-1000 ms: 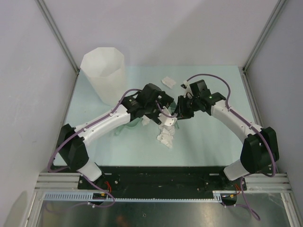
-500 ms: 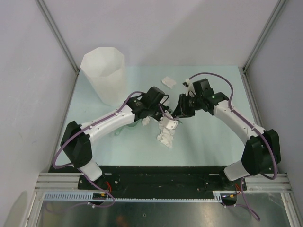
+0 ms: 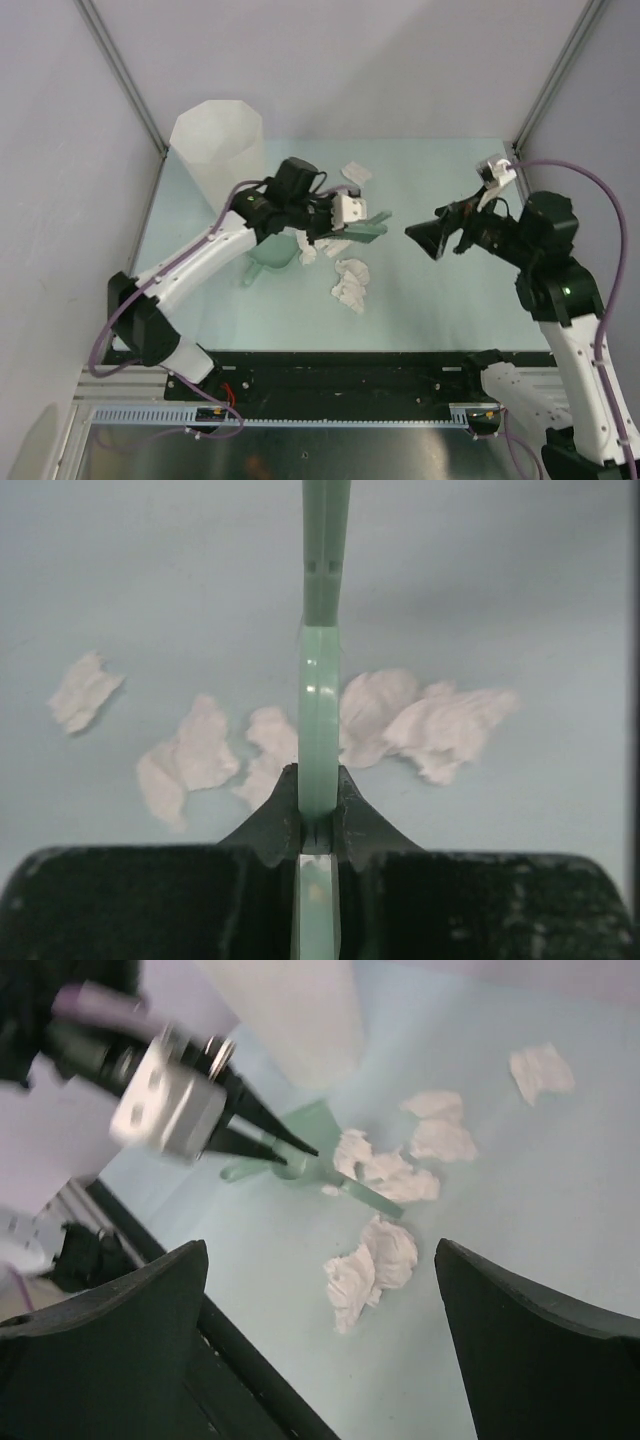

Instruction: Sweep away the paper scraps from the table

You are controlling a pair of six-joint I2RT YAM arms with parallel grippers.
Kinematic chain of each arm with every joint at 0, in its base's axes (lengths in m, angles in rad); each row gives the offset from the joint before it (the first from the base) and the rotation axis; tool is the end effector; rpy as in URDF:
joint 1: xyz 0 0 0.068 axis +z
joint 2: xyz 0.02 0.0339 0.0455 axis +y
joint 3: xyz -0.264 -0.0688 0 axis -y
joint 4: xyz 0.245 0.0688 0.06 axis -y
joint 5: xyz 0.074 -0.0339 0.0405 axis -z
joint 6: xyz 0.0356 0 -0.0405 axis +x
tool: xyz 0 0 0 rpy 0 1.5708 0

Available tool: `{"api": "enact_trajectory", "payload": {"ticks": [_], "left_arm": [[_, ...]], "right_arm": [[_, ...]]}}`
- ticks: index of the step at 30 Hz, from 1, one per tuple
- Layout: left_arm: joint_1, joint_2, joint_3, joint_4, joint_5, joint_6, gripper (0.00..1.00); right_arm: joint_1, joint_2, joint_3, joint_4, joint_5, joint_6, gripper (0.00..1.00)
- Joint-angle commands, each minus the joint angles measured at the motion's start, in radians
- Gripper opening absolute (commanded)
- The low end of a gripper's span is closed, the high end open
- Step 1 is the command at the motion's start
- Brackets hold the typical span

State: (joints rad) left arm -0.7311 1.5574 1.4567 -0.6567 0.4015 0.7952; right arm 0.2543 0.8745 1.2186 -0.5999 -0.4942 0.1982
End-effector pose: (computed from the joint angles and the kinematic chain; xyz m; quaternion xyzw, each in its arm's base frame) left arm 0.2467 -0.2399 0.3392 0.6791 0.5959 -0.1706 0.3933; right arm 0.1535 0.0573 0.4285 -0.1709 0.7630 0.3216 0.5340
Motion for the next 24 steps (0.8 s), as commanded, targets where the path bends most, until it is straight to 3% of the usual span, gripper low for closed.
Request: {"api": "enact_trajectory", "payload": {"ticks": [1, 4, 6, 12, 19, 22, 24], "left_arm": [[0.047, -0.121, 0.038, -0.040, 0.391, -0.260, 0.00], [0.047, -0.158, 0.019, -0.050, 0.467, -0.283, 0.00], [0.045, -0.158, 0.010, -0.057, 0.487, -0.298, 0.00], [0.041, -0.169, -0.024, -0.066, 0.476, -0.288, 0.00], [0.030, -0.172, -0.024, -0.081, 0.476, -0.272, 0.00], [0.024, -0.168, -0.025, -0.086, 0.468, -0.263, 0.00], [0.016, -0.165, -0.025, -0.093, 0.461, -0.255, 0.00]], "right_arm": [[0.013, -0.066, 0.012, 0.006, -0.207, -0.175, 1.00], [0.020, -0.060, 0.012, 0.037, -0.271, -0.175, 0.94], [0.020, -0.016, 0.015, 0.072, -0.320, -0.154, 0.83], [0.054, 0.078, 0.032, 0.184, -0.434, -0.108, 0.75], [0.200, 0.150, 0.101, 0.143, -0.365, -0.195, 0.70], [0.267, 0.158, 0.116, 0.117, -0.278, -0.230, 0.56], [0.284, 0.179, 0.127, 0.107, -0.270, -0.232, 0.53]]}}
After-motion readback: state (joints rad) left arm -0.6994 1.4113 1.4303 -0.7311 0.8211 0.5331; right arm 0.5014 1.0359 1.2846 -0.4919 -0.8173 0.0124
